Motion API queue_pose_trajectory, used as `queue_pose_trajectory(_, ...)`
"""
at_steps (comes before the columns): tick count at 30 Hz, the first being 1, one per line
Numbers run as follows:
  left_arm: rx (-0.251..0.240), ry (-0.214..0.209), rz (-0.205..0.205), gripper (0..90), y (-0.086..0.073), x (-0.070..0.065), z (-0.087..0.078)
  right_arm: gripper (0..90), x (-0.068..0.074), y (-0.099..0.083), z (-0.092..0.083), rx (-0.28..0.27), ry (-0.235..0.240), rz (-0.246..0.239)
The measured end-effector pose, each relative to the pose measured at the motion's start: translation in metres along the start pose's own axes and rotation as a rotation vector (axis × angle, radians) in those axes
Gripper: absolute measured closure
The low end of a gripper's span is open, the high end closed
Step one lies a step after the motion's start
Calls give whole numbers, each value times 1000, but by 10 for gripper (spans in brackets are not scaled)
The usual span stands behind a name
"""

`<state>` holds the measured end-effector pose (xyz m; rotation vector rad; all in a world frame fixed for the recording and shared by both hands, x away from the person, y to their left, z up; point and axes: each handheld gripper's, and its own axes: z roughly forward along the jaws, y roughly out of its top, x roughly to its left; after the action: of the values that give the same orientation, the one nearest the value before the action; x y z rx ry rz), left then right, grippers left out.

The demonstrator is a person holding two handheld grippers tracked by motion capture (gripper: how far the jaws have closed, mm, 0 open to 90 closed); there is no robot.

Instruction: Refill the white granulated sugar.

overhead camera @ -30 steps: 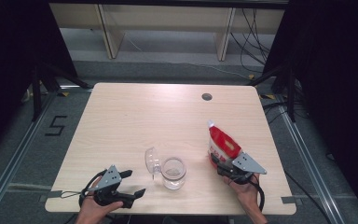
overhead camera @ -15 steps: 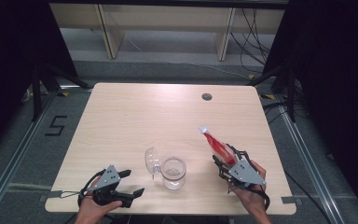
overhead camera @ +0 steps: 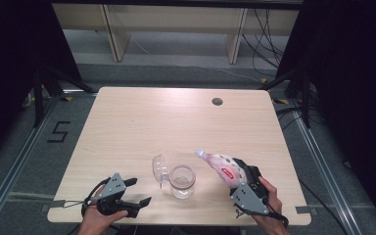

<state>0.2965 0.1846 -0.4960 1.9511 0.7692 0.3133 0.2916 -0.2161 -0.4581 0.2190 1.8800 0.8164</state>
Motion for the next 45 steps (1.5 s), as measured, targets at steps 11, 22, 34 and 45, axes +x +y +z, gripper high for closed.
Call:
queue_pose_trajectory(11,10,13,-11,161,0,-1,0,432,9,12,-3,43,-39,-285)
queue_pose_trajectory(22,8,13,-11,162,-1,0,0,437,17,17,-3,102,-34,-512)
queue_pose_trajectory(34,10,18,-18,162,-1,0,2,441,20,22,0,147,-46,-706)
queue_pose_trajectory(45,22,28,5,163,-1,1,1,453,19,27,4,170,-62,-848)
